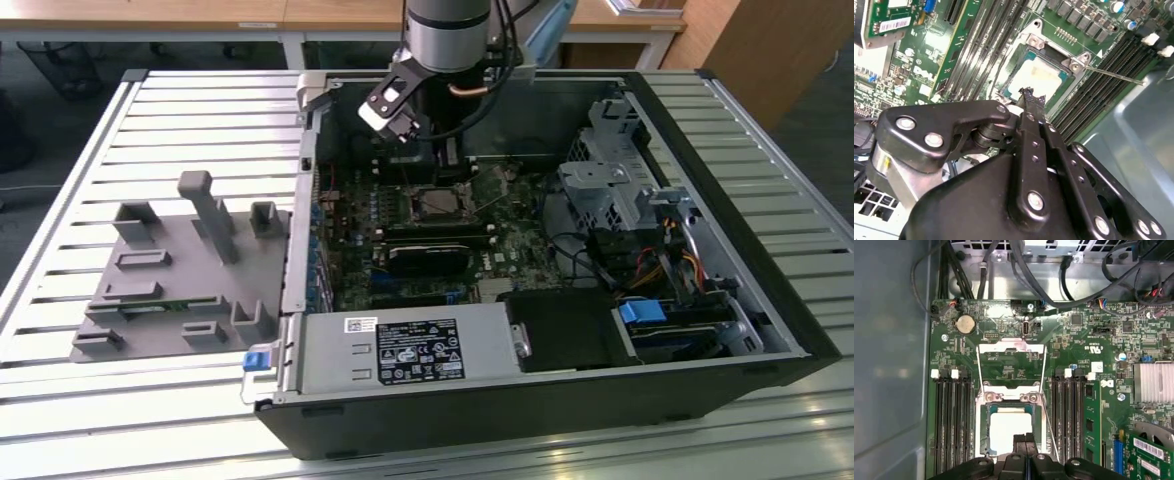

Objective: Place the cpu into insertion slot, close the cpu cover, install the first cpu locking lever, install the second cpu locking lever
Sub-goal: 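Close the cpu cover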

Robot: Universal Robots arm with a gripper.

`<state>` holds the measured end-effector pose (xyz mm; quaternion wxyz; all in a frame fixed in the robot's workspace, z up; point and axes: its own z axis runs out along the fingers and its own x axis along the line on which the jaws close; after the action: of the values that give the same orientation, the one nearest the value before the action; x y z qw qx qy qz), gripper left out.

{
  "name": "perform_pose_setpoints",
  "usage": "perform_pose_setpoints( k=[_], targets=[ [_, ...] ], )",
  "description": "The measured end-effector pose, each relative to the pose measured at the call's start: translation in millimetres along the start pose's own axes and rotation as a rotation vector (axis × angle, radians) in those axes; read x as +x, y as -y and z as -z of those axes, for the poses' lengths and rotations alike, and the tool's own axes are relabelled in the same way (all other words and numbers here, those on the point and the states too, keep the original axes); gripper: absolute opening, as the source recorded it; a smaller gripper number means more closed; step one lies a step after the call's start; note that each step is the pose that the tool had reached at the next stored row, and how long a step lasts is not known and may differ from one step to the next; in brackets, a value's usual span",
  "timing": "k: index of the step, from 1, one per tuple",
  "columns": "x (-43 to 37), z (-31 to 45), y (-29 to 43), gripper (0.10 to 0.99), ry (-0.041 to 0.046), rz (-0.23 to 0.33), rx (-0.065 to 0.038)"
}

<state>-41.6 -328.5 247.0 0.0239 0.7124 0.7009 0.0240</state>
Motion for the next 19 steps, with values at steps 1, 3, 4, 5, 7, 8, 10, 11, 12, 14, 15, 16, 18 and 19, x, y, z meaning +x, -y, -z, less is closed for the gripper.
perform_pose_setpoints(
  k=[1, 3, 4, 5, 7, 8, 10, 11, 12, 14, 15, 16, 18, 19],
  targets=[
    [0.0, -0.2, -2.0, 0.106, -0.0003, 0.0, 0.003],
    [0.0, -0.4, -7.5, 0.106, -0.0004, 0.0, 0.01],
    [0.1, -0.7, -10.8, 0.106, -0.0004, 0.0, 0.014],
    [0.1, -0.9, -14.6, 0.106, -0.0007, 0.0, 0.018],
    [0.2, -1.5, -21.8, 0.106, -0.0022, 0.0, 0.025],
    [0.2, -1.5, -23.9, 0.106, -0.0033, 0.0, 0.028],
    [0.3, 1.2, -25.5, 0.106, -0.0054, 0.0, 0.033],
    [0.3, 3.7, -25.9, 0.106, -0.0065, 0.0, 0.035],
    [0.3, 6.0, -26.3, 0.106, -0.0073, 0.0, 0.036],
    [0.4, 7.3, -27.9, 0.106, -0.0084, -0.001, 0.039],
    [0.4, 7.1, -29.5, 0.106, -0.01, -0.001, 0.041],
    [0.4, 7.1, -31.1, 0.106, -0.0138, -0.001, 0.042],
    [0.4, 6.9, -33.7, 0.106, -0.0352, -0.002, 0.043],
    [0.4, 6.8, -34.7, 0.106, -0.0474, -0.002, 0.044]
  ],
)
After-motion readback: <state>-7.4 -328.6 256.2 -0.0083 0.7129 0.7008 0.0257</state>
